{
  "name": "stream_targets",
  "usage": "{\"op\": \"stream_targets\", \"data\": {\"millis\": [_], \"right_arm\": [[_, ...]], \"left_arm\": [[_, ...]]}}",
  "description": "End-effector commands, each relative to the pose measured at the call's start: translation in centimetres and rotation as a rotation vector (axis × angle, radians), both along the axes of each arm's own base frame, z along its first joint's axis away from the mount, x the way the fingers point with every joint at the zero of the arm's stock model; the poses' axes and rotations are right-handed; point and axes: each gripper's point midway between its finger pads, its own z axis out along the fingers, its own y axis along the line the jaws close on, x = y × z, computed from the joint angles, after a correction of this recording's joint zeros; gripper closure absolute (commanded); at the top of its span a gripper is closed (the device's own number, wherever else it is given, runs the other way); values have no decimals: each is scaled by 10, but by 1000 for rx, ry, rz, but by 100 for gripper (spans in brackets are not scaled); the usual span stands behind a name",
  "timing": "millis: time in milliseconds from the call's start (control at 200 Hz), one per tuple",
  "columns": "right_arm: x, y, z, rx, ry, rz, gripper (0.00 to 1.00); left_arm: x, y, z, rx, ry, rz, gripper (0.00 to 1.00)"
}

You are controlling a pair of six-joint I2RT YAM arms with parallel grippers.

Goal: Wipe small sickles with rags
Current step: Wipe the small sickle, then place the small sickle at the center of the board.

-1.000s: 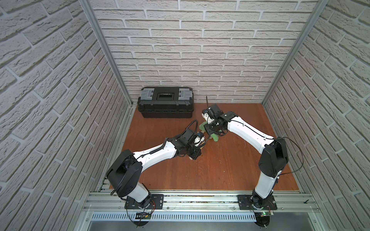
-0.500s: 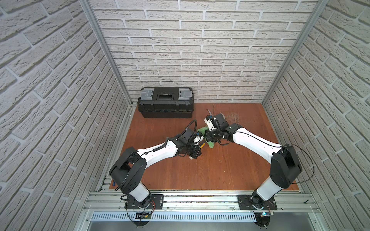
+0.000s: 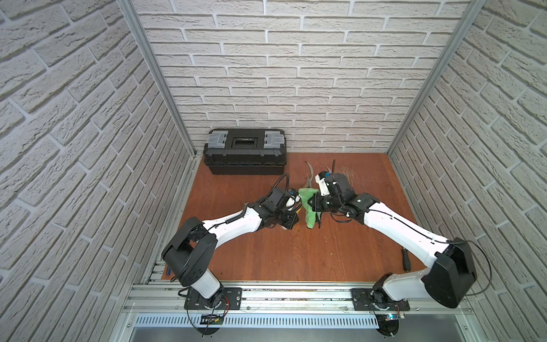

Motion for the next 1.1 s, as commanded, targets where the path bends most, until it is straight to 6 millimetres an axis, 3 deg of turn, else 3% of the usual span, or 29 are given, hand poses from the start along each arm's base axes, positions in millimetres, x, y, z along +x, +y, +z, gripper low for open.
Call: {"op": "stream_targets", "data": {"millis": [0, 265, 415, 870, 1095], "right_arm": [[-5, -36, 26, -20, -58, -85, 98], [-16, -112, 31, -174, -58, -198, 98], [-20, -141, 23, -251, -47, -239, 98], [-21, -164, -13, -316, 17, -272, 98], [-18, -164, -27, -322, 46, -265, 98]], "left_arm": [[19, 3, 17, -42, -75, 41, 100], [26, 23, 20, -4, -86, 101, 100], [30, 34, 15, 18, -77, 136, 100], [44, 58, -21, 103, 2, 211, 100], [49, 62, -44, 143, 44, 204, 100]]}}
